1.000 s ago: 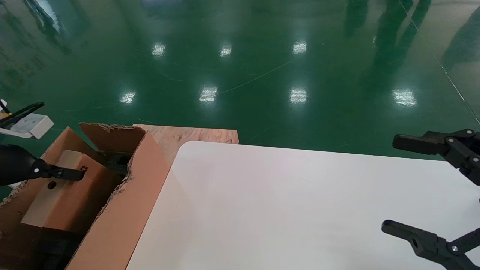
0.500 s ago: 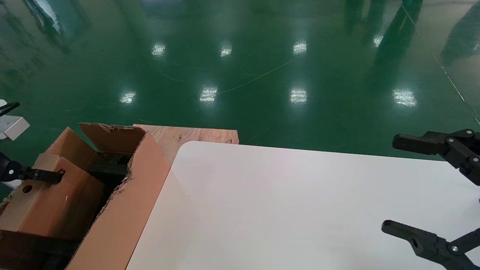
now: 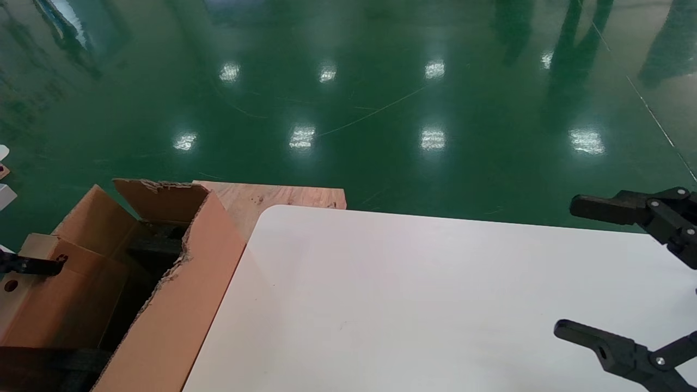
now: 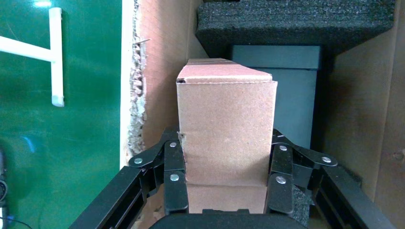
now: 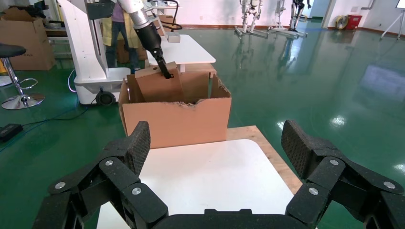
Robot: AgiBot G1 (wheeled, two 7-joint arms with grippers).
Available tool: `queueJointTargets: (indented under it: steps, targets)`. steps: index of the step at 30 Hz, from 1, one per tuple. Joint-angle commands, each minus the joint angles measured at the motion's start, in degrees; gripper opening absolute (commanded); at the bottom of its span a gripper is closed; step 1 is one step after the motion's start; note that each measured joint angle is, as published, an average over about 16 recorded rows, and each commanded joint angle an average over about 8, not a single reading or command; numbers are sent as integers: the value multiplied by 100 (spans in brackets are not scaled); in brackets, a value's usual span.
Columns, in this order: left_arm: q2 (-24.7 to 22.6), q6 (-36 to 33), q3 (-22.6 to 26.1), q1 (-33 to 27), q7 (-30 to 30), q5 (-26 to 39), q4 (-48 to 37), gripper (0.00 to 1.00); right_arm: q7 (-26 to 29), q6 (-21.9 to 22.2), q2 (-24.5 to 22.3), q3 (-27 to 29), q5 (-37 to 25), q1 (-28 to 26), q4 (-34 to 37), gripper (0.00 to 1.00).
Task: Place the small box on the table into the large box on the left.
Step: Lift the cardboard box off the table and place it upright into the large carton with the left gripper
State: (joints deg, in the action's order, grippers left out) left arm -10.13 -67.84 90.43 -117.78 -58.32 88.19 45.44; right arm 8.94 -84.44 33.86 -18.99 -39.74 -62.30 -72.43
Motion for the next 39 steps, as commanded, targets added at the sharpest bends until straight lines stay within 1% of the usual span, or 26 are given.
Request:
queueJointTargets:
  steps: [1, 6, 7, 14, 15, 39]
  targets:
    - [-43, 45, 1, 34, 180, -79, -233, 0, 0, 0, 0, 0, 0, 0, 0, 100]
    - [-146, 29, 1, 105, 417, -243, -685, 0, 0, 0, 0, -1, 0, 0, 0, 100]
    - [-167, 18, 1, 114, 449, -265, -766, 7, 0, 0, 0, -1, 1, 0, 0, 100]
    - [-260, -50, -7, 139, 549, -366, -1127, 94, -1, 1, -1, -1, 1, 1, 1, 100]
    - [-264, -55, -8, 141, 551, -375, -1147, 100, -1, 2, -1, -1, 1, 1, 1, 100]
    - [-247, -53, -6, 135, 546, -339, -1055, 100, -1, 2, -1, -1, 2, 1, 1, 100]
